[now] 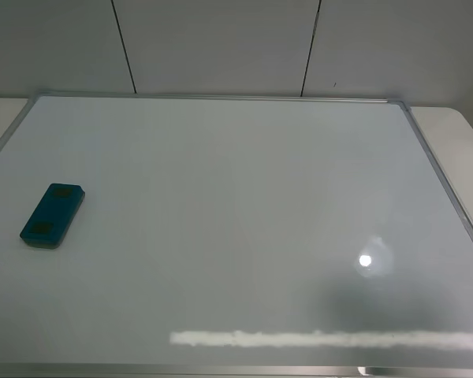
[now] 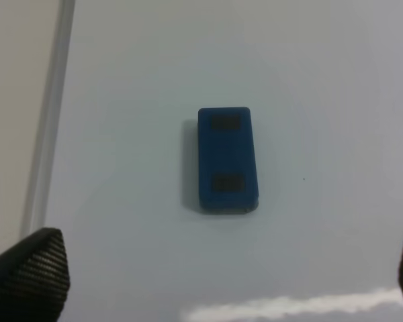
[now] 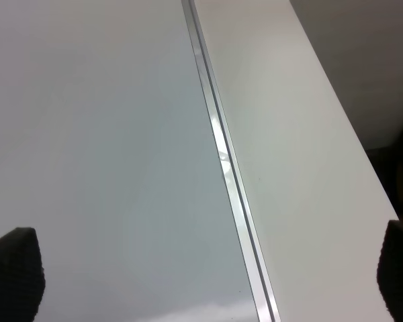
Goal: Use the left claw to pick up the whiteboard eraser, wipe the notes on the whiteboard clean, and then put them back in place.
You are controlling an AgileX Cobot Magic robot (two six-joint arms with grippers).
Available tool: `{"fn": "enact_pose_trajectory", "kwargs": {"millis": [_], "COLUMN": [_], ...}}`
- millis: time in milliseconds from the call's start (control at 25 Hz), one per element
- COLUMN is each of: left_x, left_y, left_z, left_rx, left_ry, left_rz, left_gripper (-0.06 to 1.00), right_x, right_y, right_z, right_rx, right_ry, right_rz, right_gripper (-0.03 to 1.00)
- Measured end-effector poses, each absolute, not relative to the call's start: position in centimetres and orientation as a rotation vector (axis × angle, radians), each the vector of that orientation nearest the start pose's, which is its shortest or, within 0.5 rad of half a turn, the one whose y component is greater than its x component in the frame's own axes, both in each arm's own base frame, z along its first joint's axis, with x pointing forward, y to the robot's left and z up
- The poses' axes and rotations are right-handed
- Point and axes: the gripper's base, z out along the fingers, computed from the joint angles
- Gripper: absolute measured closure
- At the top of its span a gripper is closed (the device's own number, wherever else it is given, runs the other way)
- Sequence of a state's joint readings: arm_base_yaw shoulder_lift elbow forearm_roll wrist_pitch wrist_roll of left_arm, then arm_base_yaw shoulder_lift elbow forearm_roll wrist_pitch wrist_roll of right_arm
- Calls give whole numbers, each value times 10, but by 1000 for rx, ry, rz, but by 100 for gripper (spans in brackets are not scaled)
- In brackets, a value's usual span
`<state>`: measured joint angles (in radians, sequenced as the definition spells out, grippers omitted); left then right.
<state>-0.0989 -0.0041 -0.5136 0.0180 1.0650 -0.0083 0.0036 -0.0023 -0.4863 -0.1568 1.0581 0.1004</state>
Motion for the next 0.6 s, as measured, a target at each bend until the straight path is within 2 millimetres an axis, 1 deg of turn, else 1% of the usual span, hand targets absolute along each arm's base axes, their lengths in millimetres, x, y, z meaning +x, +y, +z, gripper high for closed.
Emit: {"fn": "enact_pose_trajectory", "kwargs": {"millis": [240,600], "left_x": [-7,-7], "left_y": [2,2], "left_z": [280,280], "left_rx": [58,58], "left_ry": [2032,2031], "left_rz": [-16,-16], "left_gripper": [-5,-5], "right_x": [-4,-4], "right_y": [-12,-12], "right_z": [274,274], "right_rx": [105,105], "right_ry": [2043,2043], "right_rz": [-123,-123], "right_gripper": [-2,-2]}}
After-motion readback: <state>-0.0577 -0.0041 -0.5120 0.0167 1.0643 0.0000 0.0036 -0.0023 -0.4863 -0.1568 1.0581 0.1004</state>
